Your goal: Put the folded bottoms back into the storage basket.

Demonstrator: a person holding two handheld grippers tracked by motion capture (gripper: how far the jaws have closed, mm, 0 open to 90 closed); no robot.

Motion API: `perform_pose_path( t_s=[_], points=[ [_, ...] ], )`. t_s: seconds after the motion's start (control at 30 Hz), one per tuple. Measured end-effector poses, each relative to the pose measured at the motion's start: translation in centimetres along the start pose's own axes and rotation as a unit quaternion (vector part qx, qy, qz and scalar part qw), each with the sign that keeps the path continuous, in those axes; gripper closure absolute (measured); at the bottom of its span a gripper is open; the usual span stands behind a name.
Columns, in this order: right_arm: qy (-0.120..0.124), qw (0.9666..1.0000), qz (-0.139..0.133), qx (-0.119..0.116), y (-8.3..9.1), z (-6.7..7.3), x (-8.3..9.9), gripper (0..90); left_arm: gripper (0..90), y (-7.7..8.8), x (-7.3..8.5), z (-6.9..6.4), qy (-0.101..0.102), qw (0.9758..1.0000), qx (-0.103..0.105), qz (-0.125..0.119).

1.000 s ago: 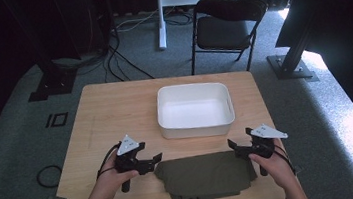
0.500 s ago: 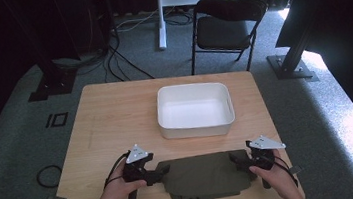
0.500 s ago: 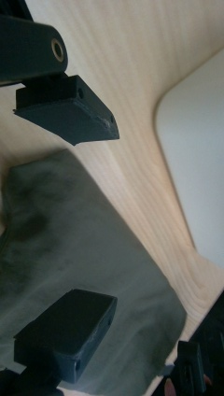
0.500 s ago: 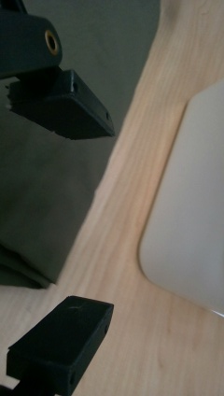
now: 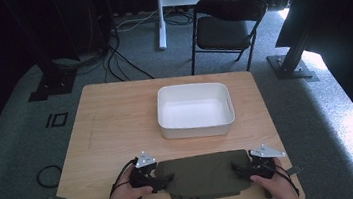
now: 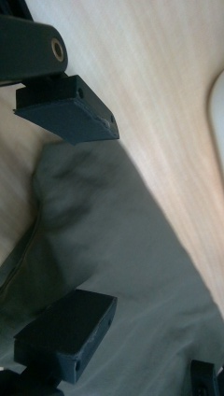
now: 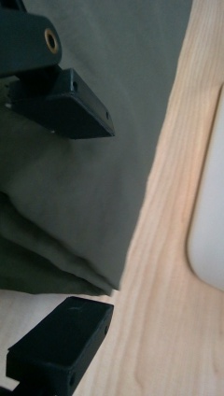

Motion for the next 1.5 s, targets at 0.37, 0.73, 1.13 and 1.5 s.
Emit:
perform_pose_path(
  t_s=[0.37, 0.73, 1.13, 1.5],
  points=[
    [-0.008, 0.9999, 0.013, -0.001, -0.7, -0.1, 0.8, 12.5, 17.2, -1.5, 0.9, -0.8, -0.001, 0.9997, 0.006, 0.022],
    [-0.019, 0.9993, 0.030, 0.007, -1.6, -0.5, 1.4, 11.2, 14.3, -2.2, 1.1, -0.5, 0.011, 0.9997, 0.008, 0.021],
    [0.003, 0.9995, 0.032, -0.003, -1.5, -0.1, 1.4, 23.5, 15.0, -3.1, 1.0, -0.5, -0.010, 0.9999, -0.003, -0.012],
    [0.013, 0.9991, 0.034, -0.023, -1.5, 1.0, 1.2, 58.8, 61.3, -3.7, 0.7, -0.8, -0.047, 0.9985, 0.002, -0.026]
  ],
)
Point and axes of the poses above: each handheld gripper's, and its own axes: y roughly backward along the jaws, x roughly out of its underside, z roughly to its left, the point moved 6 cm from there along -y, roughly forward along the jaws, and after that the axes turned 5 degrees about -z, right-handed, at the moved point
